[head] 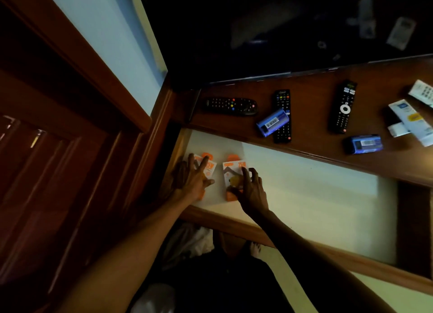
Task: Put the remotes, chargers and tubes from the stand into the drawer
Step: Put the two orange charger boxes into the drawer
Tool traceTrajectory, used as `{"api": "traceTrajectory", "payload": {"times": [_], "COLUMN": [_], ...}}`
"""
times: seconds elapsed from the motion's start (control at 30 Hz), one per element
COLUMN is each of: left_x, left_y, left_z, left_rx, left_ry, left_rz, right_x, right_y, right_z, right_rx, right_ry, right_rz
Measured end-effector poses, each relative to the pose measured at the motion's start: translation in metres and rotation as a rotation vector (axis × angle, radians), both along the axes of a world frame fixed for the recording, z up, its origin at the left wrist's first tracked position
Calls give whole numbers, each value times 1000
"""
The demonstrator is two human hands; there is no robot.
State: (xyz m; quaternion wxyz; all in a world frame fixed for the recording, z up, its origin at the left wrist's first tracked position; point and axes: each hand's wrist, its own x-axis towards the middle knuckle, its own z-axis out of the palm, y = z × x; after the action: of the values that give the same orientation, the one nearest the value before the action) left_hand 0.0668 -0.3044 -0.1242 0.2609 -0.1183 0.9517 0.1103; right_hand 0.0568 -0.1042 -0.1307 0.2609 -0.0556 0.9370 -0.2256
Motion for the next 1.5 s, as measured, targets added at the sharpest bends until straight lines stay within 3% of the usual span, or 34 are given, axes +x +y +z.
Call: {"api": "traceTrajectory", "payload": {"times": [0.27,0.7,1.07,1.2,1.33,1.5], "left_x": [-17,3,15,9,-6,-48], "left_y": [-32,-41,-41,-41,-37,-8], "left_z": [13,3,2,7,31,84], "left_rx": [-133,-148,-74,-38,80,246], "left_ry": [30,21,-37,-58,59,479], "left_rz": [-361,-369,-291,-278,-207,-49], "right_x": [-2,19,19,14,-1,-25], "right_y": [-21,-51,-57,-52,-37,6], "right_z": [5,2,5,8,26,62], "right_rx": [-175,-228,-153,-48,86,118], "right_ry": [-156,-234,-263,-284,-218,-137], "right_rz": [-69,-74,-36,89,231,245]}}
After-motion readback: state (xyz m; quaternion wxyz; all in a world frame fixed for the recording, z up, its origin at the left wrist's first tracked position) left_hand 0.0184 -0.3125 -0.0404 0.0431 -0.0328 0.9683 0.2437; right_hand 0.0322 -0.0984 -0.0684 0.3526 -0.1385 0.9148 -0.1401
